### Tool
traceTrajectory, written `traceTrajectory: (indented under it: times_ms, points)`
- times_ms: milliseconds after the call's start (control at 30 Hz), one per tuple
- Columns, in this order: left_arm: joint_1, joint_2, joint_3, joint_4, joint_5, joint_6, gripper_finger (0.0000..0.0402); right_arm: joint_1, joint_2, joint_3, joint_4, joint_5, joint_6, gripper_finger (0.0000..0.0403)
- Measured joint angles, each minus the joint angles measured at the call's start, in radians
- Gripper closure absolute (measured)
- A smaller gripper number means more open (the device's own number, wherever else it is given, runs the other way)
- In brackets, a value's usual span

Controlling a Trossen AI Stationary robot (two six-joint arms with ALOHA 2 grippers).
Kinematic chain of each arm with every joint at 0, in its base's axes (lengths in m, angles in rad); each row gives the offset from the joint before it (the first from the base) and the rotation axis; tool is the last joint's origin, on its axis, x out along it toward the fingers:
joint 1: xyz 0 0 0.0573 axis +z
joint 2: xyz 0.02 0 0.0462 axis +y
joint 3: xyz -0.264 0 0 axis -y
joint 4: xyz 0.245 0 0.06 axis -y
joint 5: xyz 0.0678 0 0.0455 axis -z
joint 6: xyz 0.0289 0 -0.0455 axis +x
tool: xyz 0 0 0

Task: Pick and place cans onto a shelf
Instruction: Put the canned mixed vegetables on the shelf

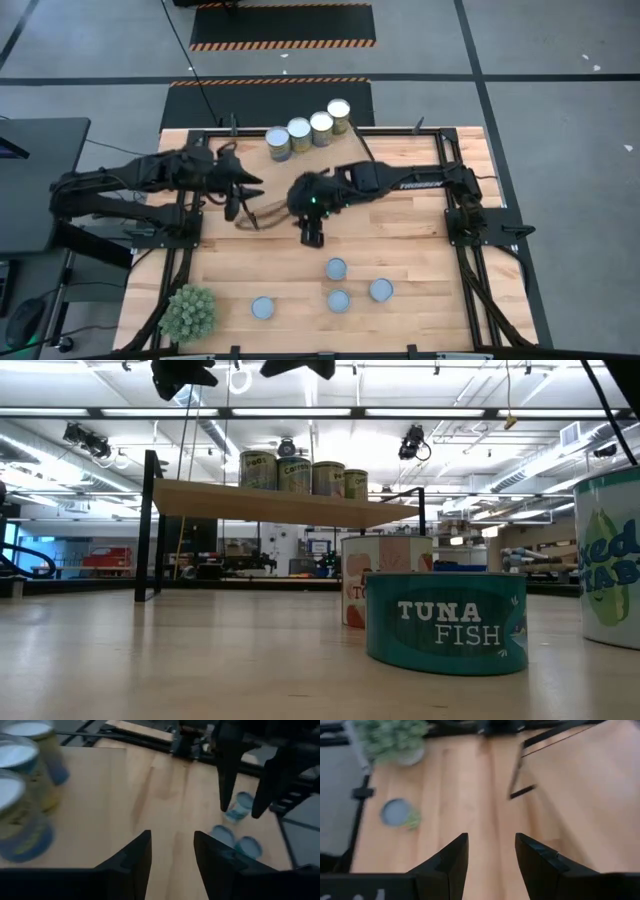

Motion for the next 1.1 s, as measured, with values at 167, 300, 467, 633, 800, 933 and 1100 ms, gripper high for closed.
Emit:
traceTrajectory:
  times_ms: [167,300,467,633,800,933,1100]
  points:
    - [-0.062,0.0,-0.028,0.086,-0.003,-0.082,0.0249,0.058,0.0,-0.002,-0.063,0.027,0.034,0.0234]
    - [-0.104,0.0,-0.028,0.14,-0.009,-0.123,0.0249,0.092,-0.003,-0.002,-0.101,0.048,0.045,0.0234]
    - [-0.122,0.008,-0.028,0.16,-0.018,-0.212,0.0249,0.145,-0.026,-0.002,-0.206,0.072,0.084,0.0234]
    - [-0.122,0.029,-0.028,0.169,-0.025,-0.452,0.0249,0.253,-0.034,-0.002,-0.233,0.089,0.117,0.0234]
    - [-0.168,0.042,-0.028,0.172,-0.008,-0.511,0.0249,0.356,-0.034,-0.008,-0.235,0.151,0.114,0.0234]
    - [-0.197,0.055,-0.028,0.184,-0.035,-0.558,0.0249,0.416,-0.031,-0.011,-0.242,0.181,0.177,0.0234]
    - [-0.225,0.086,-0.026,0.225,-0.046,-0.56,0.0249,0.46,-0.031,-0.011,-0.271,0.255,0.198,0.0234]
